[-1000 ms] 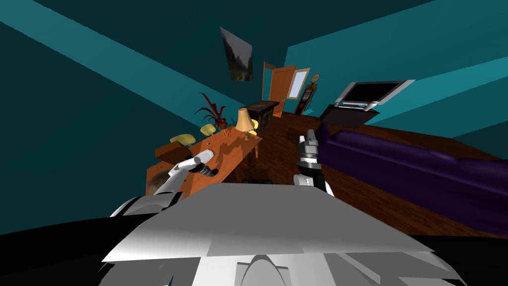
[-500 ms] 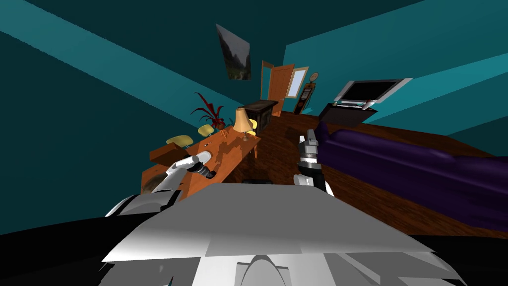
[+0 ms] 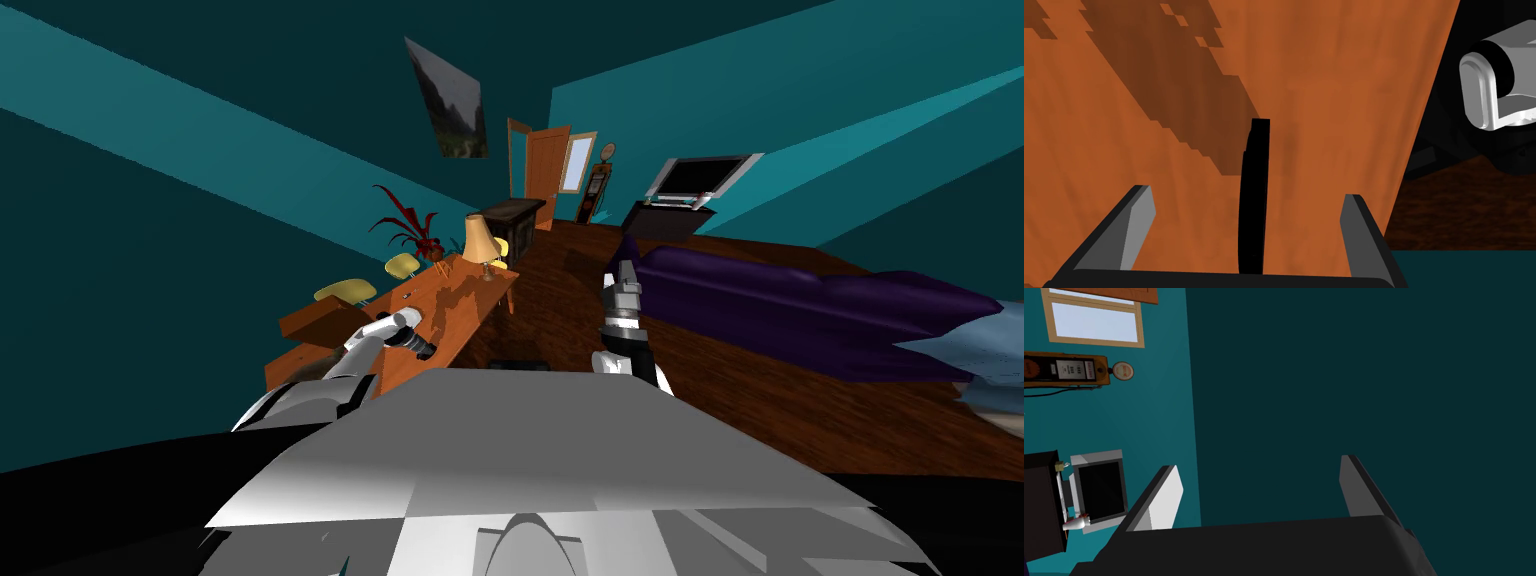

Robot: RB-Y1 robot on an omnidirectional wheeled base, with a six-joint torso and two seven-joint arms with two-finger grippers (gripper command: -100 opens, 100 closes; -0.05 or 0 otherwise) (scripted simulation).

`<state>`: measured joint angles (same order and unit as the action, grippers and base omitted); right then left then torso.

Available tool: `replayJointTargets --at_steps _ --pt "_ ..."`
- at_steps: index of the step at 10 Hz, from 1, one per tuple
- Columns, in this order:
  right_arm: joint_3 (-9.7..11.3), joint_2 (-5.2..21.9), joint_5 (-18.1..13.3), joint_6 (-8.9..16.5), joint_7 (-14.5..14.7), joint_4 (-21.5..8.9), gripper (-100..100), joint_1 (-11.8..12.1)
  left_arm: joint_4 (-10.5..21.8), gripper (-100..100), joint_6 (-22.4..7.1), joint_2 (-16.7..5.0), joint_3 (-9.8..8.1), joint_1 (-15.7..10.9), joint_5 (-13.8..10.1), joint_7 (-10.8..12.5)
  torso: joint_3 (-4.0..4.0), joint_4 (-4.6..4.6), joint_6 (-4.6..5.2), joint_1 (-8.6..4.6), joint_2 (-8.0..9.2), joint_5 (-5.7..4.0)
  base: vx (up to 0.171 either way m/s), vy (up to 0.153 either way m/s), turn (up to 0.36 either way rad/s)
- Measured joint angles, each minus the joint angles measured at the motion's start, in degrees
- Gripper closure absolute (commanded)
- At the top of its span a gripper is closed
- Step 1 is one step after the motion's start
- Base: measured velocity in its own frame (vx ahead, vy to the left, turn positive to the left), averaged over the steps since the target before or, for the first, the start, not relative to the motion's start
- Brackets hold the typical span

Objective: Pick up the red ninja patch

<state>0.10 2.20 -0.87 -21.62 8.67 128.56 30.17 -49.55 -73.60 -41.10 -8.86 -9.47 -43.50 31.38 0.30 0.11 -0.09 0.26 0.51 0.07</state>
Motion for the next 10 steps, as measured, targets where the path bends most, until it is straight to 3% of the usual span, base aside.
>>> replayJointTargets --at_steps 2,3,7,8,9,10 --pt "0.00 0.00 0.00 0.00 0.00 0.00 0 0.00 3.43 -100 1.53 0.99 -0.14 -1.83 1.09 0.96 -0.08 -0.03 0.04 -0.09 -0.14 -0.02 -0.075 0.035 -0.156" --pt "0.00 0.00 0.00 0.00 0.00 0.00 0 0.02 3.62 100 1.73 1.07 -0.14 -1.94 1.16 1.14 -0.16 -0.06 -0.03 -0.15 -0.29 -0.04 -0.009 0.004 0.011" --pt "0.00 0.00 0.00 0.00 0.00 0.00 0 0.02 3.64 100 1.63 1.09 -0.16 -1.90 1.12 1.18 -0.31 -0.11 0.01 -0.19 -0.54 -0.05 0.000 0.000 0.000" --pt "0.00 0.00 0.00 0.00 0.00 0.00 0 0.02 3.64 0 1.62 1.09 -0.16 -1.89 1.12 1.19 -0.31 -0.11 0.01 -0.20 -0.55 -0.06 0.000 0.000 0.000" --pt "0.00 0.00 0.00 0.00 0.00 0.00 0 0.02 3.64 100 1.62 1.09 -0.16 -1.89 1.12 1.19 -0.31 -0.11 0.02 -0.20 -0.55 -0.06 0.050 -0.023 0.177" --pt "0.00 -0.01 0.00 -0.01 0.00 0.00 0 0.04 2.76 100 1.34 0.84 -0.14 -1.44 0.85 0.94 -0.37 -0.13 -0.09 -0.26 -0.66 -0.10 0.106 -0.042 0.237"
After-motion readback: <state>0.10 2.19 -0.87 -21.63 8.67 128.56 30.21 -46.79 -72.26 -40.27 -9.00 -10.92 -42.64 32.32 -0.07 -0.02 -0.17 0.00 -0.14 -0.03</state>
